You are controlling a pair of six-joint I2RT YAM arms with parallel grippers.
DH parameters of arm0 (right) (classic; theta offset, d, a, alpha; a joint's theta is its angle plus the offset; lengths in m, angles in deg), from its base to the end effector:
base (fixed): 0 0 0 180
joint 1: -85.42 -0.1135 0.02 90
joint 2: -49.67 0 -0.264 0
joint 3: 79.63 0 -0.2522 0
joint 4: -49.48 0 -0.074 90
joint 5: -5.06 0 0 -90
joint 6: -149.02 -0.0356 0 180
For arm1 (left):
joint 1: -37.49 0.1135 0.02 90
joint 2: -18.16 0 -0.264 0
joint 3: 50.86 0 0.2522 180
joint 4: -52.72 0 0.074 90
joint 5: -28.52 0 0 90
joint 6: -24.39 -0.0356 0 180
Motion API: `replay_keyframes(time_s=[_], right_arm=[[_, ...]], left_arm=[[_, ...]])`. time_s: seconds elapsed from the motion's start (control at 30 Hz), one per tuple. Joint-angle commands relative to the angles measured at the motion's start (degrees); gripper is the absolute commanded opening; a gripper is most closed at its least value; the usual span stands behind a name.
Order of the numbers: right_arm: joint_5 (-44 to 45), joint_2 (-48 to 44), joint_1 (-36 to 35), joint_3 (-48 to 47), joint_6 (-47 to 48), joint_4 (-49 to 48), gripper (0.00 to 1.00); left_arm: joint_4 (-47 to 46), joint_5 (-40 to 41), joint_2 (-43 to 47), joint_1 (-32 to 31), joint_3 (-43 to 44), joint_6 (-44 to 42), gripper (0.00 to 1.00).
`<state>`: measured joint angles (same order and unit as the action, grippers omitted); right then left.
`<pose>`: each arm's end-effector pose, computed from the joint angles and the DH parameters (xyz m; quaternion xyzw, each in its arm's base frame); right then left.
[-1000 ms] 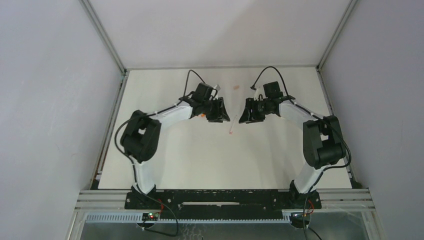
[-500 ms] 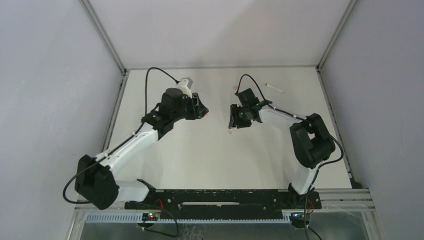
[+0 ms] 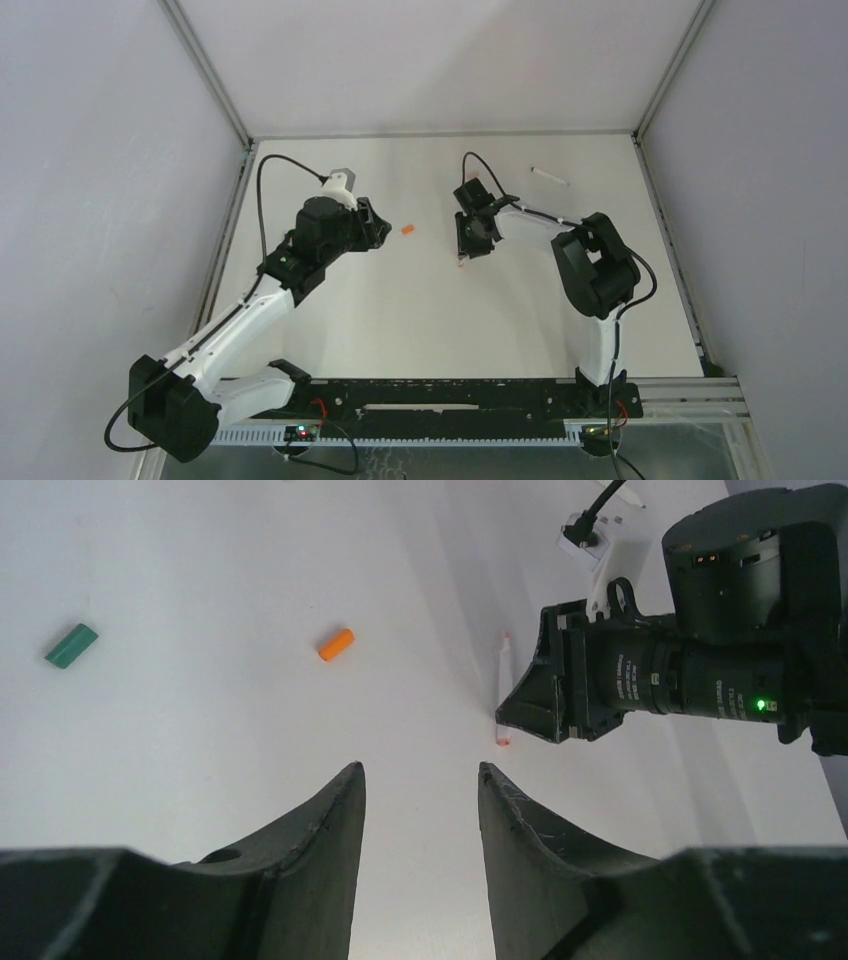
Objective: Insert the pens into the pen caps
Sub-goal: Pick up the pen from the center of the board.
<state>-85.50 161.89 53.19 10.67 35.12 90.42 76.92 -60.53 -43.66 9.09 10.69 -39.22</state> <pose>0.3397 0.2146 0.1633 -0.0718 0.9706 0.1122 0.2003 0.2178 -0.1171 0.2996 0.0103 0.8408 -0.2428 0.4837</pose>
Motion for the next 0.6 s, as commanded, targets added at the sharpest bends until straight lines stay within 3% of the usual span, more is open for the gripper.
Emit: replay_keyframes(time_s=[0.0,0.13,0.4,0.57], right_arm=[[3.3,0.6,-0.9,-1.9,1.4,2.5,0.37],[2.3,2.3,-1.1,-2.0,1.9,3.1,0.34],[-2.1,2.8,2.7,-3.1,6.3,5.7,0.10],[-5.1,2.8,7.7,-4.8,11.4,9.2,0.07]], left_arm=[[-1.3,1.1,1.6,0.9,-0.9,-1.2,0.49],[-1.2,0.6,1.2,1.1,-0.2,-1.8,0.50],[-1.1,-0.2,1.4,1.5,-0.2,-2.2,0.50],[-1.3,-0.4,1.8,1.6,-0.4,-2.5,0.50]])
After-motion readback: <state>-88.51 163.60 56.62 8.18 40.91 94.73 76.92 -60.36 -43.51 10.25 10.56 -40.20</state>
